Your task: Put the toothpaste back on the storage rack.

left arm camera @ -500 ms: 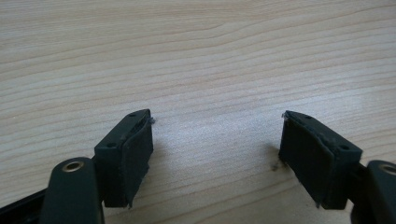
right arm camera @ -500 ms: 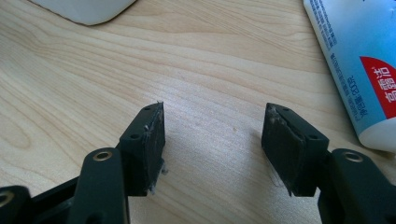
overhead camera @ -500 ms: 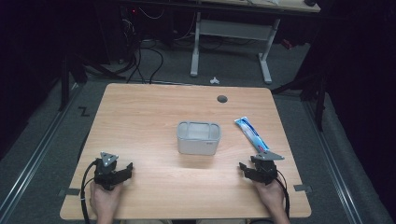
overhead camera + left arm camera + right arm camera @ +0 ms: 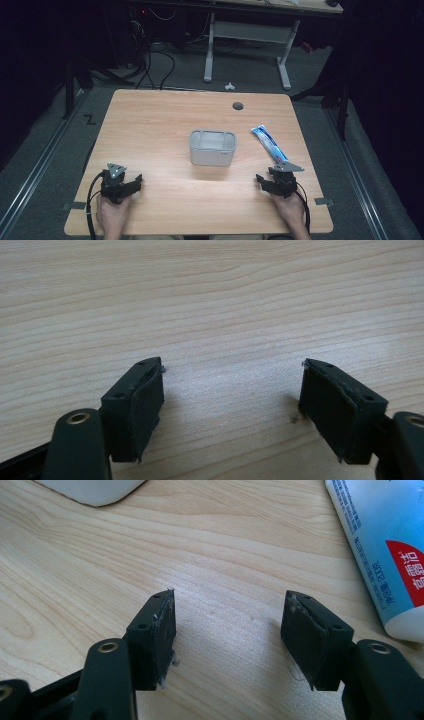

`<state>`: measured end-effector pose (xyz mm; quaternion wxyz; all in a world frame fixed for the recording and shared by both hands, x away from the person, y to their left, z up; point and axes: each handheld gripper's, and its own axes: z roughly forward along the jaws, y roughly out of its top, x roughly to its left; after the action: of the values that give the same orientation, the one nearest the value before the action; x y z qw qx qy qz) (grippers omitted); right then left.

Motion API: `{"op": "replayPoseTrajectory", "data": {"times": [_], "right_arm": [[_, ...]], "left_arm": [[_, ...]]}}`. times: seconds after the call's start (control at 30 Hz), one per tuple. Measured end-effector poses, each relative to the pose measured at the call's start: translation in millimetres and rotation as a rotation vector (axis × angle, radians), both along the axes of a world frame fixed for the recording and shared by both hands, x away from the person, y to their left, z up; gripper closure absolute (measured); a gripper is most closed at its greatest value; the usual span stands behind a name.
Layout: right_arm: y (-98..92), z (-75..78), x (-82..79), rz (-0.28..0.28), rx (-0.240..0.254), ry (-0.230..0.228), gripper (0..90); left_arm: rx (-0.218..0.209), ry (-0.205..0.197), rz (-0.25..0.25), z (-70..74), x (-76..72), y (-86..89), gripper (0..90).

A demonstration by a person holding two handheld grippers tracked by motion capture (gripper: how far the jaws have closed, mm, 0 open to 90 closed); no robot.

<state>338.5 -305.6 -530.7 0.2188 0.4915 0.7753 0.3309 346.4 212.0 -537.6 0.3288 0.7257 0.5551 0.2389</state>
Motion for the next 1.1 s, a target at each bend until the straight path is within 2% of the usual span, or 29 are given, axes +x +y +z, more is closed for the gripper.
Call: {"op": "replayPoseTrajectory", "data": {"times": [0.2, 0.33, 0.7, 0.83, 1.1], "right_arm": [[-2.8, 0.2, -1.9, -0.008, 0.031, 0.008, 39.4], [0.2, 0.0, -4.3, -0.004, 0.0, -0.001, 39.1], [0.4, 0.0, -4.9, -0.011, -0.001, -0.002, 39.5], [-1.1, 0.2, -5.1, -0.019, 0.01, -0.001, 43.5], [-2.1, 1.1, -4.2, -0.038, -0.001, 0.0, 47.0]], "left_arm": [[-0.004, 0.002, 0.0, 0.2, 0.0, 0.6, 26.3], [0.007, -0.001, 0.0, 0.0, -0.1, -0.8, 26.0], [0.004, 0.002, -0.001, 0.2, 0.1, -0.3, 26.0], [0.002, 0.002, 0.001, 0.1, 0.1, -0.1, 26.0], [0.011, 0.0, -0.006, 0.2, -0.1, -1.4, 26.2]]}}
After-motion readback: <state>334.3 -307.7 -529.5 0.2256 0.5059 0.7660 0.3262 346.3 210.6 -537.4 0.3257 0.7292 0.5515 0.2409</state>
